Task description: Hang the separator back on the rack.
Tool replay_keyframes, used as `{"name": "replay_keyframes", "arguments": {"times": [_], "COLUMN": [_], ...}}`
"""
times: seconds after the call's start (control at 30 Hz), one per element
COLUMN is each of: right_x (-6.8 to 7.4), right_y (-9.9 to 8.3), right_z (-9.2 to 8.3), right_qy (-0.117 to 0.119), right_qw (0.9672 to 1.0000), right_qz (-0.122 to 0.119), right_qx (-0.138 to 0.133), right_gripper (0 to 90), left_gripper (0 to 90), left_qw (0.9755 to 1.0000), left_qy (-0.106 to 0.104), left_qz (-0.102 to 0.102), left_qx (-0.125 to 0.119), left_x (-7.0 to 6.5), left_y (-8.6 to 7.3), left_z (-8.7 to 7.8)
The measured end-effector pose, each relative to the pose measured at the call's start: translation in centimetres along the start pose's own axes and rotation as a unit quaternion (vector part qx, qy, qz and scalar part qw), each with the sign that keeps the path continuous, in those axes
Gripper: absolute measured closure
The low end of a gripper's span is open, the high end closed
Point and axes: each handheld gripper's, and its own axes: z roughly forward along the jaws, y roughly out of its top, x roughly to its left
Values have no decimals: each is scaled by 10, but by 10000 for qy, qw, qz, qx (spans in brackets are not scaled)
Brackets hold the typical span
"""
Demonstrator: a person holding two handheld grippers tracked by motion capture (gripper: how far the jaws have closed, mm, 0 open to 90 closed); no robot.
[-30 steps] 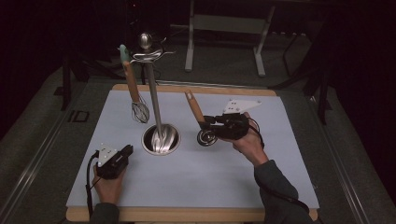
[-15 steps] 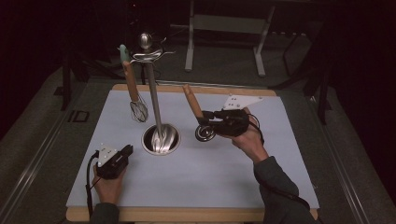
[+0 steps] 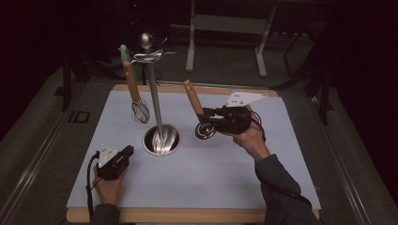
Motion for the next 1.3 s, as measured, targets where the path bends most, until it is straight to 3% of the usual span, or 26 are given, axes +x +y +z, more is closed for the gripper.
{"name": "replay_keyframes", "arguments": {"times": [0.7, 1.3], "right_x": [3, -1], "right_y": [12, 22], "right_z": [2, 2], "right_qy": [128, 77], "right_qw": [9998, 9996], "right_qz": [-157, -278], "right_qx": [-53, -61], "right_gripper": [709, 709], "left_gripper": [827, 827], "left_qw": [10000, 10000], "left_qy": [5, 4], "left_qz": [12, 25], "left_qx": [6, 16], "left_x": [0, 0], "left_y": [0, 0], "left_z": [0, 0]}}
